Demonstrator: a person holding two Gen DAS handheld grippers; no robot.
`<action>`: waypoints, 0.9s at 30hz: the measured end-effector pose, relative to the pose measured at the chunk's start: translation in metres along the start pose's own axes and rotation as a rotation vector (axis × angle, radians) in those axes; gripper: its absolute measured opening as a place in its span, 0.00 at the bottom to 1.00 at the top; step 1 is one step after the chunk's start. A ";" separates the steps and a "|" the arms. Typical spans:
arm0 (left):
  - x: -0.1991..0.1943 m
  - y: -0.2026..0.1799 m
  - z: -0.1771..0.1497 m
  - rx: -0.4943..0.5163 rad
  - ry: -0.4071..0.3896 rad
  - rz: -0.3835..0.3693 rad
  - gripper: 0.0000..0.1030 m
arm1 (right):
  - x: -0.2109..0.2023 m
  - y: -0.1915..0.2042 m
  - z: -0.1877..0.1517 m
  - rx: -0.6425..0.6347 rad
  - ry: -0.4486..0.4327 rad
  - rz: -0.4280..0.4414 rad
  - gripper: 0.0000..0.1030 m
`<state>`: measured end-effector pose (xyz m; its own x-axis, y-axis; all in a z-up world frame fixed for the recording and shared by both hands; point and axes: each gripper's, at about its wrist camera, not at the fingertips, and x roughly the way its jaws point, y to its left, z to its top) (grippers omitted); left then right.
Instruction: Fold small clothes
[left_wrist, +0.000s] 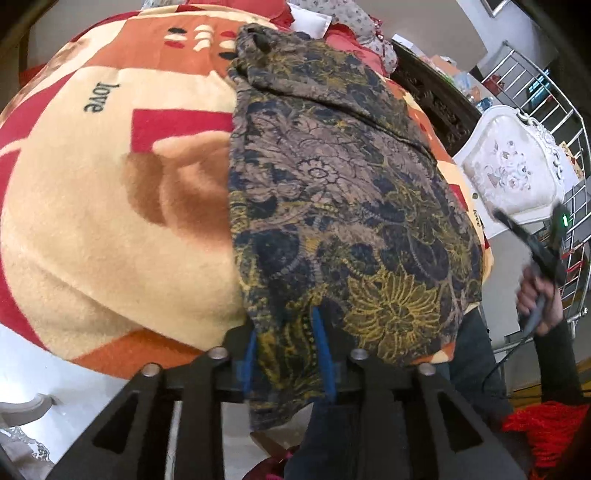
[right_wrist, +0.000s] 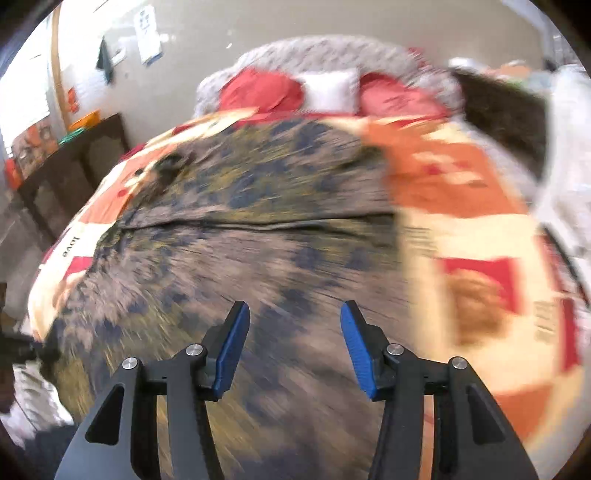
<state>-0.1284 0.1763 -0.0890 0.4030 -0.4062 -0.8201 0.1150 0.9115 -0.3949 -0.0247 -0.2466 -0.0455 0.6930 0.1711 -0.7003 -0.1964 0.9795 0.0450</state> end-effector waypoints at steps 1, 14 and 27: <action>0.000 -0.002 -0.001 0.004 -0.008 0.004 0.35 | -0.014 -0.017 -0.012 0.011 0.008 -0.038 0.56; -0.004 -0.016 -0.009 -0.007 -0.061 0.100 0.13 | -0.024 -0.036 -0.122 0.111 0.118 0.102 0.56; -0.010 -0.011 -0.008 -0.083 -0.093 0.093 0.08 | 0.001 -0.051 -0.138 0.166 0.161 0.266 0.15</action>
<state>-0.1409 0.1697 -0.0794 0.4915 -0.3089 -0.8143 -0.0010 0.9348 -0.3552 -0.1103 -0.3109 -0.1467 0.5121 0.4168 -0.7511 -0.2305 0.9090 0.3472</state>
